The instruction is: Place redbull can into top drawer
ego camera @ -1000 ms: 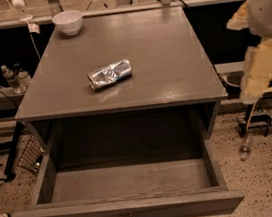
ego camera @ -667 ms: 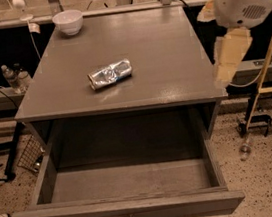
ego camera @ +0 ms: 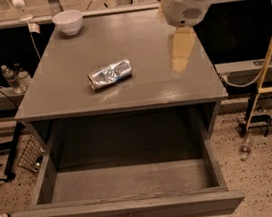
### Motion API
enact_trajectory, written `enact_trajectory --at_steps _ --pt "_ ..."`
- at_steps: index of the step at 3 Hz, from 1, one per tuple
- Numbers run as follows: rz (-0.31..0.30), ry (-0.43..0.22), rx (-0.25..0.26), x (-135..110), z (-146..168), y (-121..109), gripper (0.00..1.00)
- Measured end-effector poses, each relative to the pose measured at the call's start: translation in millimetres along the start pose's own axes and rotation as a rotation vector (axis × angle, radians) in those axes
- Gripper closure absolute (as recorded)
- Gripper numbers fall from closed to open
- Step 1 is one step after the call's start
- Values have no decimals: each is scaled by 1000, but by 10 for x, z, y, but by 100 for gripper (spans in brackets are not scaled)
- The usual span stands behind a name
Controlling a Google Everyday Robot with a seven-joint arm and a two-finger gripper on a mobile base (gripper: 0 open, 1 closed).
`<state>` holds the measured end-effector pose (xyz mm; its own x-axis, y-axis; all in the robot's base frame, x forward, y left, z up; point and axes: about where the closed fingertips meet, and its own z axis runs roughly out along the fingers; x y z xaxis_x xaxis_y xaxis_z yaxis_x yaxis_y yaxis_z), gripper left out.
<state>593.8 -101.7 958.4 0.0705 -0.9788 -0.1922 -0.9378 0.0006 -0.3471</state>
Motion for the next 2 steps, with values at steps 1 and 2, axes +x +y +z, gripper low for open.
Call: enact_trajectory --at_steps 1,2 --pt "-46 28 -30 -192 293 -184 0" --pt "-103 64 -77 -359 554 -279 0"
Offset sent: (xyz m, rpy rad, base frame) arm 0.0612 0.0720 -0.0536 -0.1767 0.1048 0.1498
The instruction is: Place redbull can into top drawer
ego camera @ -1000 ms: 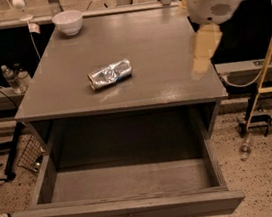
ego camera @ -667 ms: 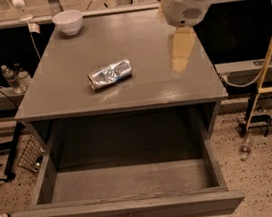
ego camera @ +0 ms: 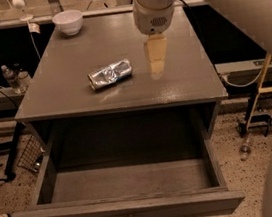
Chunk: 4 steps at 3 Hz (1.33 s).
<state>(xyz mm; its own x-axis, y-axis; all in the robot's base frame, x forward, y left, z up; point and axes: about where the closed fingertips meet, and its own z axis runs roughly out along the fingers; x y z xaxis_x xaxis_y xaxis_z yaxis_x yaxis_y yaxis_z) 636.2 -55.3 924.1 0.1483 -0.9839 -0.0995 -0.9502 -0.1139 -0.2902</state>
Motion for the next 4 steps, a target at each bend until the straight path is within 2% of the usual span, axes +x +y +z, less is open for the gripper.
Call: enact_trajectory --at_steps 2,3,4 --pt "-106 78 -121 -228 598 -183 0" --pt "-140 79 -140 -324 713 -230 0" --pt "-202 61 -157 -500 771 -224 0"
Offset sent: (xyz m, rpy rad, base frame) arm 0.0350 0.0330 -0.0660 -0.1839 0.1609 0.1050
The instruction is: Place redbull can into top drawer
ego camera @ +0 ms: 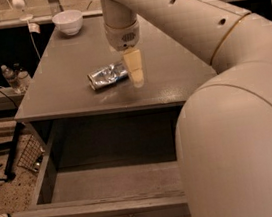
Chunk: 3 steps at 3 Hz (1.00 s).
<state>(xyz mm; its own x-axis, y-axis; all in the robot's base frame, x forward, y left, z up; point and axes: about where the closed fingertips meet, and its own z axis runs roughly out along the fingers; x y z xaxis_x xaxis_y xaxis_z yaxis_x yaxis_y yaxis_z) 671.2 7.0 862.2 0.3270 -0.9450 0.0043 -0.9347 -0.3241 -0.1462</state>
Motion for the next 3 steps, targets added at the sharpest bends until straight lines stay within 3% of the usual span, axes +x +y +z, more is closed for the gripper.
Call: enact_trajectory --at_steps 2,3 --pt "-113 -46 -63 -316 181 39 2" --pt "-125 -67 -90 -370 274 55 23"
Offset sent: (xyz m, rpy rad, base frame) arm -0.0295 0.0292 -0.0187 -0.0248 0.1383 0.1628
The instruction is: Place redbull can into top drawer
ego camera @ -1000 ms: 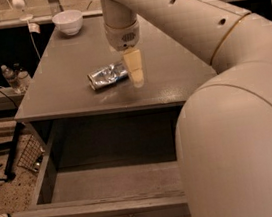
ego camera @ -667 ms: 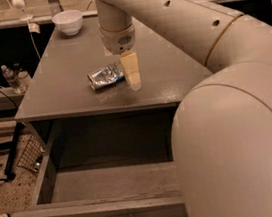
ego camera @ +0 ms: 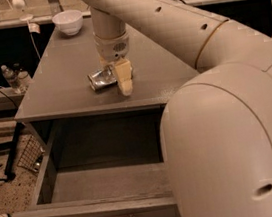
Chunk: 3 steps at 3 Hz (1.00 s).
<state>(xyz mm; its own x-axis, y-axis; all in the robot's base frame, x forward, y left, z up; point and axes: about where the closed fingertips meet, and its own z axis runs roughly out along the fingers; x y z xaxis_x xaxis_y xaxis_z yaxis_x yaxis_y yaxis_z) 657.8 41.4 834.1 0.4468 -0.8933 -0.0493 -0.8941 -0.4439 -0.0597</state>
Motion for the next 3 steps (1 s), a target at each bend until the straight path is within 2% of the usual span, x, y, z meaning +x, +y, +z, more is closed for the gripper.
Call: enact_trajectory --at_steps 1,2,3 --pt "1 -24 -18 -10 68 8 47" --pt "88 -39 44 273 -222 89 78" --pt "174 -40 111 559 -611 301 99"
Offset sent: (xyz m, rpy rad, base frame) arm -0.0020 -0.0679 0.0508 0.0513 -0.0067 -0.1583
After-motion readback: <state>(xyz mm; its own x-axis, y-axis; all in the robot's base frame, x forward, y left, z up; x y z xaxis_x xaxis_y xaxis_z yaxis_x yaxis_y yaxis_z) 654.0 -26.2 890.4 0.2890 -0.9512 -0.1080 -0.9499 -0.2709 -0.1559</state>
